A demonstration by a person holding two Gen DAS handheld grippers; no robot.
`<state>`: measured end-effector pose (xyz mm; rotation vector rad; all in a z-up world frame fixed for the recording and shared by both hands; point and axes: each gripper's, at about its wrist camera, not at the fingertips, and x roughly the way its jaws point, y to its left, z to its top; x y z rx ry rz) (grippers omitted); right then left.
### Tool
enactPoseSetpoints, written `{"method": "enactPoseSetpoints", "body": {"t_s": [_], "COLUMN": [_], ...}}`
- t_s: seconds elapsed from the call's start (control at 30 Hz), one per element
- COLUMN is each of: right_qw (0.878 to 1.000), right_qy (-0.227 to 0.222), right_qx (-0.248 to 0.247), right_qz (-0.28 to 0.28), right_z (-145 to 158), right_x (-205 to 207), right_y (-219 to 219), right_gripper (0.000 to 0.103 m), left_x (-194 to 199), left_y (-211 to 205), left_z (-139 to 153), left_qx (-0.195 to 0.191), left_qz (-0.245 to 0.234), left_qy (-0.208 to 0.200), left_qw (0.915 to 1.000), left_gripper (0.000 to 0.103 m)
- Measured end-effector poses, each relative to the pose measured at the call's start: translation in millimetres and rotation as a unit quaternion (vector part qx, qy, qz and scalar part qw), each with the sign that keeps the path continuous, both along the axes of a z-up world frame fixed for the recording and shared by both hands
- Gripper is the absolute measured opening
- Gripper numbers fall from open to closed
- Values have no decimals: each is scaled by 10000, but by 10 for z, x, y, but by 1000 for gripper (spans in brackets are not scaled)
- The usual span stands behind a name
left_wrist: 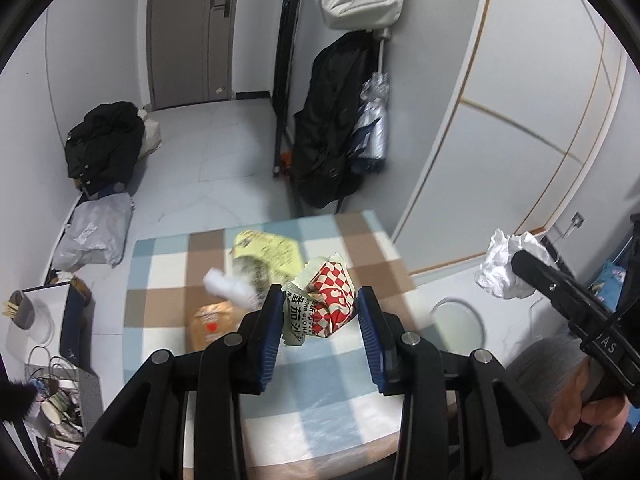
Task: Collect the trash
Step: 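Carry the tissue and snack wrapper over the white bin with both grippers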
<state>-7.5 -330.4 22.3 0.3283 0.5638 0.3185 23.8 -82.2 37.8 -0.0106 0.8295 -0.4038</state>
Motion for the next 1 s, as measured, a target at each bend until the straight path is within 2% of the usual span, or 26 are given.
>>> {"method": "enactPoseSetpoints", "body": {"t_s": [0.13, 0.3, 0.53, 0.8, 1.0], "right_qw": [9997, 9991, 9969, 9913, 9868], "right_qy": [-91, -287, -409, -430, -288], "right_qx": [199, 193, 199, 81, 25], "right_qz": [-130, -260, -647, -1243, -1595], "right_z": [145, 310, 399, 373, 185], "right_x": [-44, -110, -168, -253, -306], "right_y": [-284, -632, -1174, -1820, -2209], "right_gripper": [14, 14, 14, 14, 14], "left_x": [-8, -1, 84, 174, 252], "left_y": [-240, -578, -1087, -1691, -2239], "left_z": [141, 294, 477, 447, 162], "left_qx": [-84, -202, -510, -674, -555], "left_qz": [-144, -322, -667, -1086, -1575], "left_qy": [-112, -249, -242, -20, 330], "left_qw": [9998, 9990, 9962, 9918, 9854], "left_gripper": [32, 32, 32, 32, 32]}}
